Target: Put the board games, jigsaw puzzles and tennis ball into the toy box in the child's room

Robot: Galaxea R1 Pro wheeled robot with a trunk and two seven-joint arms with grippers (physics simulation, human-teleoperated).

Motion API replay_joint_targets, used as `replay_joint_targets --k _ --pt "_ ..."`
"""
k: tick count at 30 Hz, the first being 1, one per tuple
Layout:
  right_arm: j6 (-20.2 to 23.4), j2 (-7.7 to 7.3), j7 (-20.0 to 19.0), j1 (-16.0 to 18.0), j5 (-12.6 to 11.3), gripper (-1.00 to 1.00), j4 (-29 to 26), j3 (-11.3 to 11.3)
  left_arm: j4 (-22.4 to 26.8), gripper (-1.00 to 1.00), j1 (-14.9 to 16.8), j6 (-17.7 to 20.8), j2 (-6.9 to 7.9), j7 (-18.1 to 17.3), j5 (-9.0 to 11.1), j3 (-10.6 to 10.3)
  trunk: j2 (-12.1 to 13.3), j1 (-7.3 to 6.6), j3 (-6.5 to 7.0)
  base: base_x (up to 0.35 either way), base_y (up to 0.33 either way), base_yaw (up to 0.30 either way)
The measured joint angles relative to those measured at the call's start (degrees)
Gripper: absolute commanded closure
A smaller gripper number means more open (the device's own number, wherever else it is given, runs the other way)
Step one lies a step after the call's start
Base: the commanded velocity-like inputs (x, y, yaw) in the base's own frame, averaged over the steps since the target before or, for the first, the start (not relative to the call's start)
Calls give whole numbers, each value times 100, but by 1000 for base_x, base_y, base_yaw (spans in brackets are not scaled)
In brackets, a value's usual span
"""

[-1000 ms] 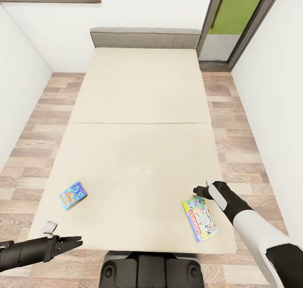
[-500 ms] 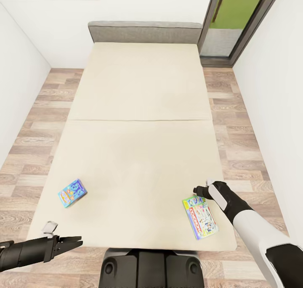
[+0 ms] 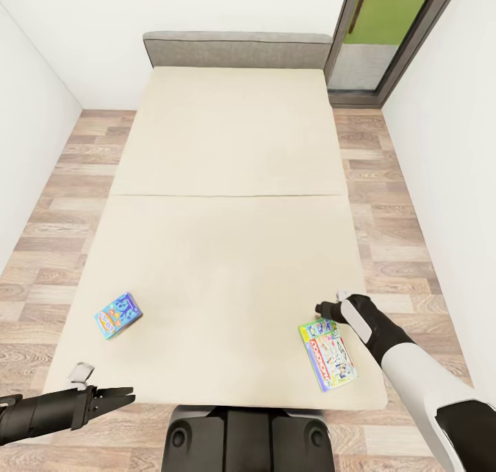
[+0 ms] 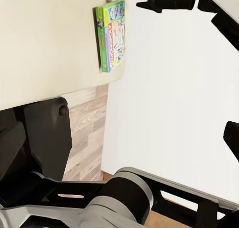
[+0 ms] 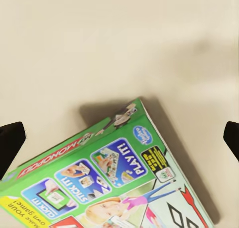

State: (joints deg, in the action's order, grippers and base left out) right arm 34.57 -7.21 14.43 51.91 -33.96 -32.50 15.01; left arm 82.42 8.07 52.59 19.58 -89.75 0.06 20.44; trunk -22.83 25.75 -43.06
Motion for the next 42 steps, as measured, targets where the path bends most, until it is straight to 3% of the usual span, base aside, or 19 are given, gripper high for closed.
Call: replay_joint_targets --k 31,42 --pt "6 10 9 -3 -1 -100 -80 1 0 -100 0 -2 -7 0 0 -5 0 0 -3 0 0 0" --pt "23 18 15 -1 -4 -100 -80 -5 0 -100 0 -1 -5 0 0 -4 0 0 -61 0 0 0"
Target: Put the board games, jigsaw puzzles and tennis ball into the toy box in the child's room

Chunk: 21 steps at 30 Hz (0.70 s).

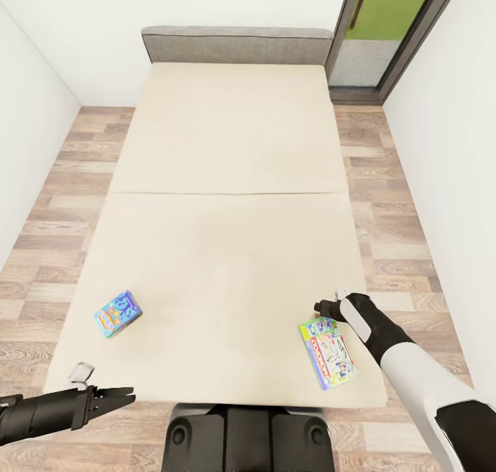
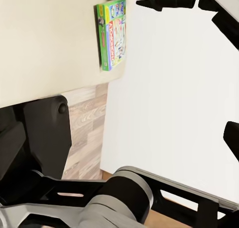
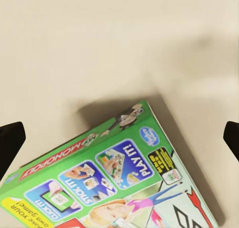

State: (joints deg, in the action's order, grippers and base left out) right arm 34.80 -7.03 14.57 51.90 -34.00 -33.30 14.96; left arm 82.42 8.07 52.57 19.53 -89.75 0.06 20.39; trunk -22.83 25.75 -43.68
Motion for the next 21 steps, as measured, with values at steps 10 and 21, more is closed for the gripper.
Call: replay_joint_targets --k 10,21 --pt "3 10 2 31 -2 -100 0 -2 0 -100 0 0 5 0 0 6 0 0 -87 0 0 0" --pt "4 23 2 93 -3 -100 0 2 0 -100 0 1 10 0 0 7 0 0 -188 0 0 0"
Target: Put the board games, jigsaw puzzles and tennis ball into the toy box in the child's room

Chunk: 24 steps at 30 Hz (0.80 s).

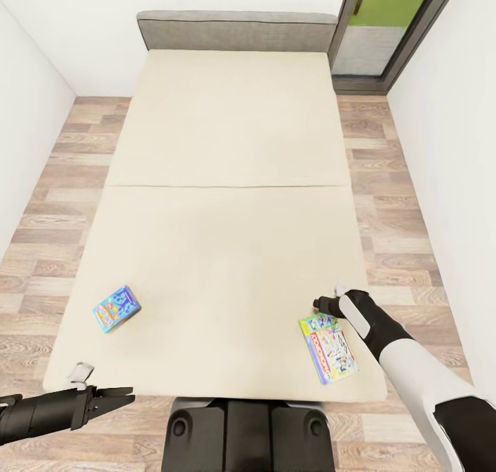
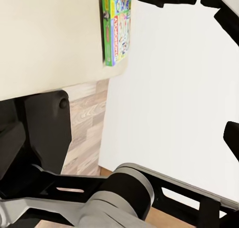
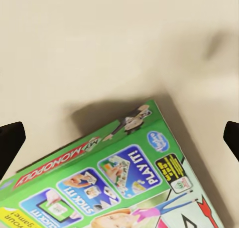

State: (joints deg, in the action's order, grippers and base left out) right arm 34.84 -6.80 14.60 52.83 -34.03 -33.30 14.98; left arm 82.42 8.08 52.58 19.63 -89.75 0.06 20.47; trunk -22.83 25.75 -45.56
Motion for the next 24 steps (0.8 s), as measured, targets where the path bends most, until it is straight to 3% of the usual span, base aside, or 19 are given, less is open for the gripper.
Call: replay_joint_targets --k 24 --pt "-25 -15 21 14 0 -100 0 0 0 -100 0 -1 4 0 0 1 0 0 -171 0 0 0"
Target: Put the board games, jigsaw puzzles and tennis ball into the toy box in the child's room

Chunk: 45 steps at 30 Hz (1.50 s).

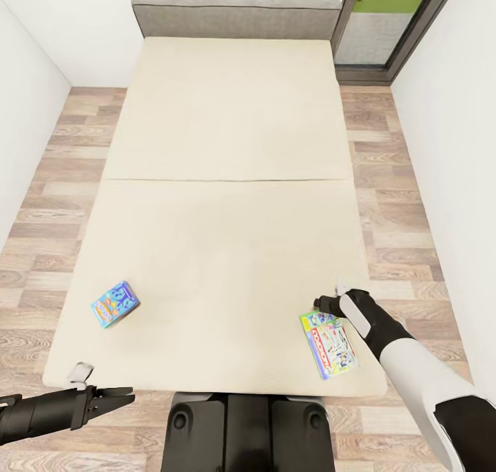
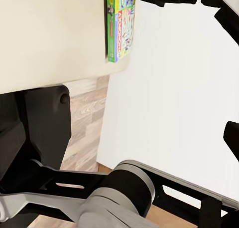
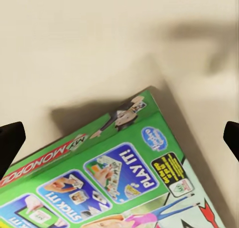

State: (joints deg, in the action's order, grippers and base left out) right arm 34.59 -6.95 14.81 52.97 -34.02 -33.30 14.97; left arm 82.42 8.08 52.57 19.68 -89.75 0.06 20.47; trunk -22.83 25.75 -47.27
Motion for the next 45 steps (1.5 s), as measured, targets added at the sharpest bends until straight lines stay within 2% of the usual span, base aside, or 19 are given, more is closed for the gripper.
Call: replay_joint_targets --k 32,45 --pt "3 -6 -3 9 0 -100 0 0 0 -100 0 0 -8 0 0 -7 0 0 -6 -1 0 0" --pt "0 1 -3 9 0 -100 0 2 0 -100 0 0 -9 0 0 -8 0 0 -6 -82 0 0"
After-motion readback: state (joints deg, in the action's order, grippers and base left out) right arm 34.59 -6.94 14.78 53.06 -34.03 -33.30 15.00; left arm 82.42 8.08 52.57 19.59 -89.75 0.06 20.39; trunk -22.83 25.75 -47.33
